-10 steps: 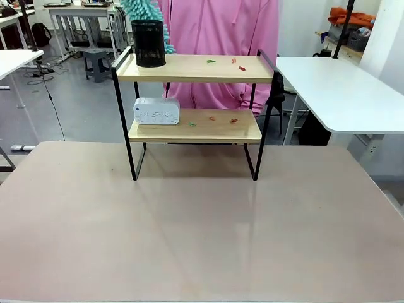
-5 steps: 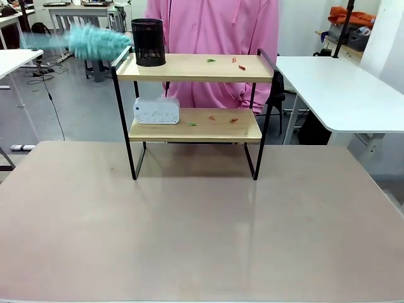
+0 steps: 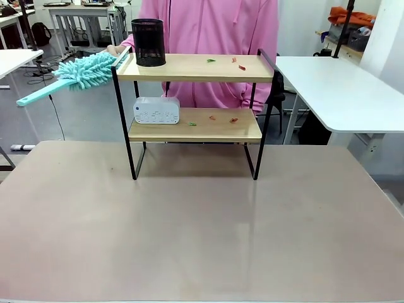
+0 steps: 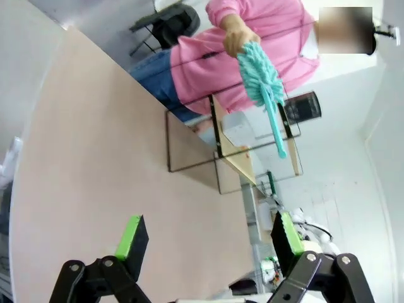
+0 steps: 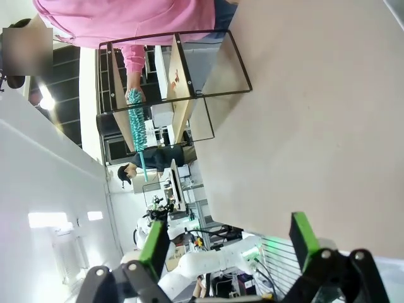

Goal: Clean the shelf.
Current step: Pick up the Duster from the human.

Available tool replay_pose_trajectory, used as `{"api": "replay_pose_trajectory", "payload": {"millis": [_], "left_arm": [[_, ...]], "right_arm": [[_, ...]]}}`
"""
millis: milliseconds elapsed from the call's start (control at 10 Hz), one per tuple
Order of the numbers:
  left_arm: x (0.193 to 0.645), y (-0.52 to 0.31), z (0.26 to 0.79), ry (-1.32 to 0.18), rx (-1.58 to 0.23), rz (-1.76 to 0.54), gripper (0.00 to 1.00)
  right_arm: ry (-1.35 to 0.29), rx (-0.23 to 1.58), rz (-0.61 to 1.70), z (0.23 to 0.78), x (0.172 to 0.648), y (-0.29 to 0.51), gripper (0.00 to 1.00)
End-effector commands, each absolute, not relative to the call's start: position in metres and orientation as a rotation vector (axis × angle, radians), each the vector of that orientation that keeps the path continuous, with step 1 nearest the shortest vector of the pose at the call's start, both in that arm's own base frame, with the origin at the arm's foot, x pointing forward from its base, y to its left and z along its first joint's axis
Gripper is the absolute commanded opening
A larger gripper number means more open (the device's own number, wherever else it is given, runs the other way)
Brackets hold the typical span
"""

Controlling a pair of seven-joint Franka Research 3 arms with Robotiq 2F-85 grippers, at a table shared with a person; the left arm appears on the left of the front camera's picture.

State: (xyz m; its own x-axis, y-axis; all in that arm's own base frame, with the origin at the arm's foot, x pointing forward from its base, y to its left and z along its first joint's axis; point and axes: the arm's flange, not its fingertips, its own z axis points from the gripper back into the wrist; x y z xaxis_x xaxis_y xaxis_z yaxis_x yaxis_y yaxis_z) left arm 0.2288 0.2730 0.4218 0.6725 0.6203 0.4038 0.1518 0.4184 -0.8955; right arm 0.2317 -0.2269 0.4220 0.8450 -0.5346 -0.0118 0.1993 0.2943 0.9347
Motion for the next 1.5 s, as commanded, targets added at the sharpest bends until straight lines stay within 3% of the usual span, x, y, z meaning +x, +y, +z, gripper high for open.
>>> {"api": "replay_pose_trajectory", "payload": {"millis": [0, 300, 700, 800, 1000, 1400], "left_arm": [[0.248, 0.293, 0.447, -0.734, -1.181, 0.336, 1.0], [0.323, 0.307, 0.512, -0.627, -1.366, 0.339, 1.0], [0.395, 0.222, 0.533, -0.4, -1.378, 0.272, 1.0], [0.377, 0.257, 0.531, -0.534, -1.402, 0.284, 1.0], [0.377, 0.257, 0.531, -0.534, -1.402, 0.284, 1.0], [0.413, 0.197, 0.528, -0.314, -1.398, 0.129, 1.0]], "right_arm": [[-0.343, 1.172, -0.471, 0.422, 0.229, -0.225, 1.0], [-0.343, 1.172, -0.471, 0.422, 0.229, -0.225, 1.0], [-0.343, 1.172, -0.471, 0.422, 0.229, -0.225, 1.0], [-0.343, 1.172, -0.471, 0.422, 0.229, -0.225, 1.0], [-0.343, 1.172, -0.471, 0.422, 0.229, -0.225, 1.0], [-0.343, 1.172, -0.471, 0.422, 0.229, -0.225, 1.0]]}}
